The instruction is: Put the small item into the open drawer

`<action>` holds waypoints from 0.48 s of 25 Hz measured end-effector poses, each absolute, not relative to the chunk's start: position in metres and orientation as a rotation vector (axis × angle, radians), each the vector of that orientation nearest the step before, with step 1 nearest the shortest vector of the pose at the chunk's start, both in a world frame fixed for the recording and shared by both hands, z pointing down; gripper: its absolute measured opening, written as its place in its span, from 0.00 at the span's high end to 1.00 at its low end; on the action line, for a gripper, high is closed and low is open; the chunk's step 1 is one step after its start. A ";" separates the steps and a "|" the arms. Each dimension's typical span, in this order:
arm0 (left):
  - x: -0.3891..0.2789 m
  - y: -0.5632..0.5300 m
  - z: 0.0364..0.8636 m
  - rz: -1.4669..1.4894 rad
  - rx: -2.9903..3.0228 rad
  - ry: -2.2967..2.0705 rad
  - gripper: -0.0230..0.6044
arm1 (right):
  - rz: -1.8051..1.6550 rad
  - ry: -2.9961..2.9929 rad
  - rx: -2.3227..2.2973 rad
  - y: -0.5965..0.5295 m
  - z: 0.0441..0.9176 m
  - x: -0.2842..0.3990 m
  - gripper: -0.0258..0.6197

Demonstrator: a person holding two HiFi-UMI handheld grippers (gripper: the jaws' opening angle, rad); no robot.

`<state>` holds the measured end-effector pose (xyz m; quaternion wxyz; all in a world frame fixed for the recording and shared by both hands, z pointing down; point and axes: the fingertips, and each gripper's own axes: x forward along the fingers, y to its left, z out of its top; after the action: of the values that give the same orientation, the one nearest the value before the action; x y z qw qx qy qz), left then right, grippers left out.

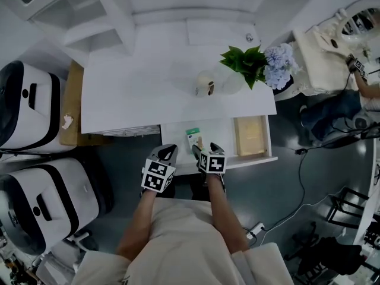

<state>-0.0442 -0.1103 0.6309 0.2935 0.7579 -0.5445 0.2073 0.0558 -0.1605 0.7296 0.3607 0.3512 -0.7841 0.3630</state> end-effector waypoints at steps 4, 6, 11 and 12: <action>-0.038 -0.109 0.632 0.562 2.048 -1.420 0.94 | 0.926 -2.055 0.909 -0.151 0.715 0.058 0.39; -0.035 -0.106 0.633 0.564 2.060 -1.407 0.94 | 0.912 -2.075 0.903 -0.146 0.708 0.059 0.39; -0.032 -0.097 0.637 0.575 2.078 -1.377 0.94 | 0.845 -2.145 0.867 -0.131 0.694 0.060 0.39; -0.032 -0.096 0.638 0.575 2.079 -1.373 0.94 | 0.827 -2.162 0.863 -0.129 0.693 0.060 0.39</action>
<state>-0.0318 -0.0957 0.6381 0.2882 0.7785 -0.5143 0.2153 0.0604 -0.1289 0.6926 0.3291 0.3299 -0.8264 0.3161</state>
